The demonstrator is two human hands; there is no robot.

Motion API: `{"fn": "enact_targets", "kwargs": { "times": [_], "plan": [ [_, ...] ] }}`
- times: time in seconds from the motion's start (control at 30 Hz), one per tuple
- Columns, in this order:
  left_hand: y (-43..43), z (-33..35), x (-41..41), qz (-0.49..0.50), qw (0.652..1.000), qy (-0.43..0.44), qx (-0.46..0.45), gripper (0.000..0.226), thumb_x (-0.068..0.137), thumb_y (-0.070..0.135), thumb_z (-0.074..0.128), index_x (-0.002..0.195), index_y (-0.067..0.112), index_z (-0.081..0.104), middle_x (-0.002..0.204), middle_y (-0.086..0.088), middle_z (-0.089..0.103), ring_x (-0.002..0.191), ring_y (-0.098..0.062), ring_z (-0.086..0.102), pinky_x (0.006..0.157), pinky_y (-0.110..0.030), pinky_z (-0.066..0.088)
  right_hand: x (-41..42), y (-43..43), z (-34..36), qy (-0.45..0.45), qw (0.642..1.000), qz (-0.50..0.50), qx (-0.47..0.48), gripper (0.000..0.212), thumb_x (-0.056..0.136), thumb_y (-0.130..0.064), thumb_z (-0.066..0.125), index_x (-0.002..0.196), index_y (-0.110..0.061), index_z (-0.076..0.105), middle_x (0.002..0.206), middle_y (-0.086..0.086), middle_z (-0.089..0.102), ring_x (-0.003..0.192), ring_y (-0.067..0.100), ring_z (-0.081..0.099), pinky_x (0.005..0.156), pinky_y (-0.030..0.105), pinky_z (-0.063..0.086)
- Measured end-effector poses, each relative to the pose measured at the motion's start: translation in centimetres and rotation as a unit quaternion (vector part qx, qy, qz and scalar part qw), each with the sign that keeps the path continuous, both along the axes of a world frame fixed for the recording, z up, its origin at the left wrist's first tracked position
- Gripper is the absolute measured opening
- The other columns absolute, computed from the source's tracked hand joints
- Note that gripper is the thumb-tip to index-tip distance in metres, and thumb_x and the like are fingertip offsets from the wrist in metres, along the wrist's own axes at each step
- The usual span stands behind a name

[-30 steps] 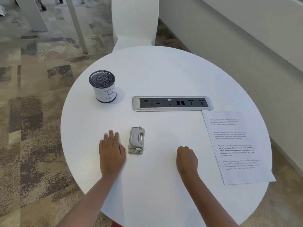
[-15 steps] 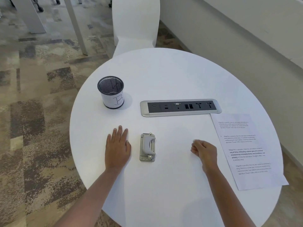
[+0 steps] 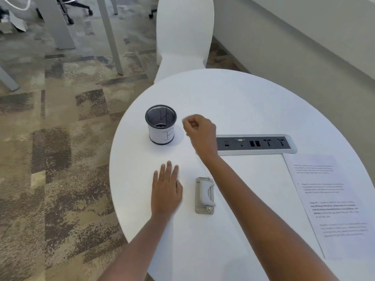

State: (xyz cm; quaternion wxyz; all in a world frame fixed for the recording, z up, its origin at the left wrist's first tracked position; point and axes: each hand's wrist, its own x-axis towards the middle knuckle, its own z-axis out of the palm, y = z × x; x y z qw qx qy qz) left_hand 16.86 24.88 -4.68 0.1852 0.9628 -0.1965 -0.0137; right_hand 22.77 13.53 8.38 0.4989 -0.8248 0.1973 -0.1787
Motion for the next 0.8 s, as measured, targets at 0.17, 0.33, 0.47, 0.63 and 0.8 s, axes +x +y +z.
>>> {"fn": "enact_targets", "kwargs": {
  "times": [0.17, 0.33, 0.47, 0.63, 0.8],
  "plan": [
    [0.1, 0.3, 0.1, -0.009, 1.0, 0.012, 0.025, 0.051, 0.081, 0.019, 0.032, 0.121, 0.007, 0.061, 0.13, -0.017, 0.059, 0.118, -0.034, 0.057, 0.097, -0.052, 0.046, 4.3, 1.2, 0.3, 0.02, 0.996, 0.039, -0.078, 0.019, 0.088, -0.007, 0.05, 0.089, 0.002, 0.067, 0.093, 0.017, 0.071, 0.089, 0.03, 0.062, 0.081, 0.039, 0.048],
    [0.2, 0.3, 0.2, -0.007, 1.0, 0.01, 0.021, 0.047, 0.081, 0.016, 0.037, 0.12, 0.008, 0.062, 0.129, -0.016, 0.06, 0.118, -0.033, 0.058, 0.096, -0.052, 0.047, 5.5, 1.6, -0.4, 0.071, 0.991, 0.056, -0.097, 0.023, 0.082, 0.003, 0.045, 0.088, 0.011, 0.065, 0.098, 0.025, 0.069, 0.096, 0.038, 0.06, 0.085, 0.044, 0.047],
    [0.2, 0.3, 0.2, -0.009, 1.0, 0.015, 0.024, 0.05, 0.081, 0.018, 0.033, 0.12, 0.008, 0.062, 0.129, -0.017, 0.06, 0.118, -0.033, 0.058, 0.096, -0.052, 0.047, 4.4, 0.9, -0.8, 0.058, 0.998, 0.015, -0.02, 0.015, 0.081, -0.004, 0.054, 0.081, 0.003, 0.067, 0.08, 0.015, 0.069, 0.075, 0.026, 0.06, 0.076, 0.033, 0.049],
    [0.1, 0.2, 0.3, -0.009, 1.0, 0.017, 0.025, 0.05, 0.081, 0.018, 0.032, 0.121, 0.007, 0.061, 0.131, -0.018, 0.058, 0.119, -0.034, 0.057, 0.097, -0.052, 0.047, -0.2, -2.7, -2.9, 0.079, 0.996, -0.039, 0.018, 0.014, 0.082, -0.009, 0.056, 0.082, -0.003, 0.068, 0.067, 0.003, 0.063, 0.062, 0.015, 0.057, 0.069, 0.021, 0.047],
    [0.1, 0.0, 0.3, -0.005, 1.0, 0.016, 0.024, 0.05, 0.081, 0.018, 0.031, 0.121, 0.006, 0.06, 0.131, -0.019, 0.058, 0.119, -0.035, 0.057, 0.096, -0.053, 0.046, -7.5, -7.3, -6.1, 0.123, 0.986, -0.105, 0.035, 0.014, 0.082, -0.011, 0.058, 0.071, -0.009, 0.065, 0.059, 0.0, 0.059, 0.056, 0.01, 0.054, 0.064, 0.02, 0.045]
  ]
}}
